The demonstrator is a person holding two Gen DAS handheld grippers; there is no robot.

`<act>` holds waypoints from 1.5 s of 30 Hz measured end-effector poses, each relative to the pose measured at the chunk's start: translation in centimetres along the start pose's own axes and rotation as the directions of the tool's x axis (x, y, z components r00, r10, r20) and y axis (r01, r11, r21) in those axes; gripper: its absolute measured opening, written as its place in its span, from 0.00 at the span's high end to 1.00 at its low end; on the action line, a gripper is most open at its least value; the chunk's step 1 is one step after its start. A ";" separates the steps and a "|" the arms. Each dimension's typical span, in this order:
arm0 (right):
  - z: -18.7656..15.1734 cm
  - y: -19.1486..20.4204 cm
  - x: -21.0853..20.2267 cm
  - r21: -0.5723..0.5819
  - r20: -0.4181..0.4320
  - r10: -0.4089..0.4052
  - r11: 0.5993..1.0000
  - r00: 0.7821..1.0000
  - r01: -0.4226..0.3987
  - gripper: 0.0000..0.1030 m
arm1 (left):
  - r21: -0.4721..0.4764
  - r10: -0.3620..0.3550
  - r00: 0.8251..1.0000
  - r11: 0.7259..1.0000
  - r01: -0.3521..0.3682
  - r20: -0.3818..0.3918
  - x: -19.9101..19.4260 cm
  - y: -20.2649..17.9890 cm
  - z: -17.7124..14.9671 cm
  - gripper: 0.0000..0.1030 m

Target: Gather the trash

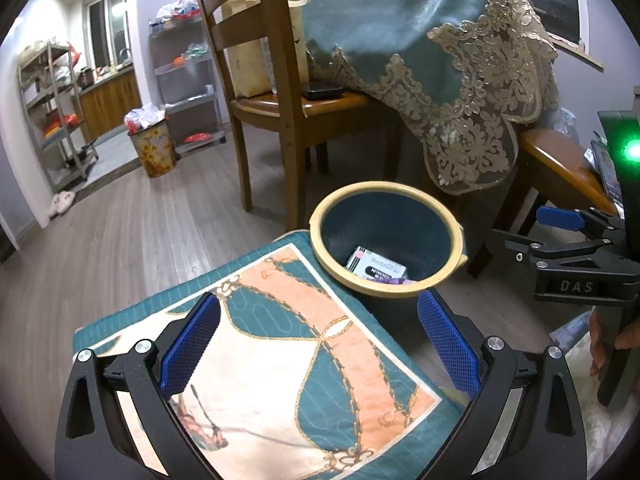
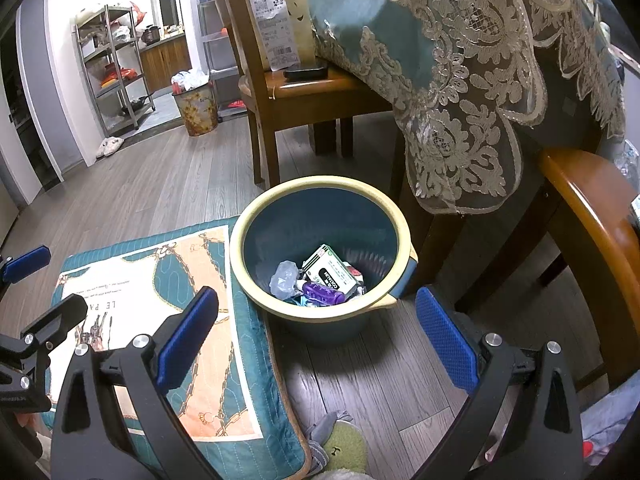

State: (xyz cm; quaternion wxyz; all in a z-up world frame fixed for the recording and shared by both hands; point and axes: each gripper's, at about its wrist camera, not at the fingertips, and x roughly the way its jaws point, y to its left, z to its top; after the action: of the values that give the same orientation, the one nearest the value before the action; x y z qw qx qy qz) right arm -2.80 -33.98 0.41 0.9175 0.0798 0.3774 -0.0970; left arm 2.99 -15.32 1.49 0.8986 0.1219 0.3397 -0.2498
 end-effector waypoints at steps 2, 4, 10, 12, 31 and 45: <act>0.0 0.0 0.0 -0.001 0.000 0.000 1.000 1.000 0.000 0.06 | 0.002 0.003 1.000 1.000 -0.003 -0.002 0.0 0.0 0.0 0.05; 0.0 0.0 0.0 -0.002 0.000 0.000 1.000 1.000 0.000 0.06 | 0.003 0.002 1.000 1.000 -0.002 -0.002 0.0 0.0 0.0 0.05; 0.0 0.0 0.0 0.000 0.000 0.000 1.000 1.000 0.000 0.06 | 0.008 0.001 1.000 1.000 -0.001 -0.004 0.0 0.0 -0.1 0.05; 0.0 0.0 0.0 0.001 -0.001 0.000 1.000 1.000 0.000 0.06 | 0.010 0.000 1.000 1.000 0.000 -0.005 0.0 0.0 -0.1 0.05; -0.1 -0.2 0.2 0.002 -0.002 -0.001 1.000 1.000 0.001 0.06 | 0.013 -0.001 1.000 1.000 0.001 -0.005 0.1 -0.1 -0.1 0.05; 0.0 -0.2 0.2 0.002 -0.004 0.000 1.000 1.000 0.000 0.06 | 0.018 -0.011 1.000 1.000 0.011 -0.005 0.0 -0.3 -0.3 0.05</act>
State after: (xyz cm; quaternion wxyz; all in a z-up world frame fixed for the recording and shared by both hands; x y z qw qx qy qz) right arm -2.72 -34.24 0.32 0.9167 0.0811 0.3791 -0.0974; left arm 2.70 -15.42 1.27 0.8952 0.1287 0.3401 -0.2576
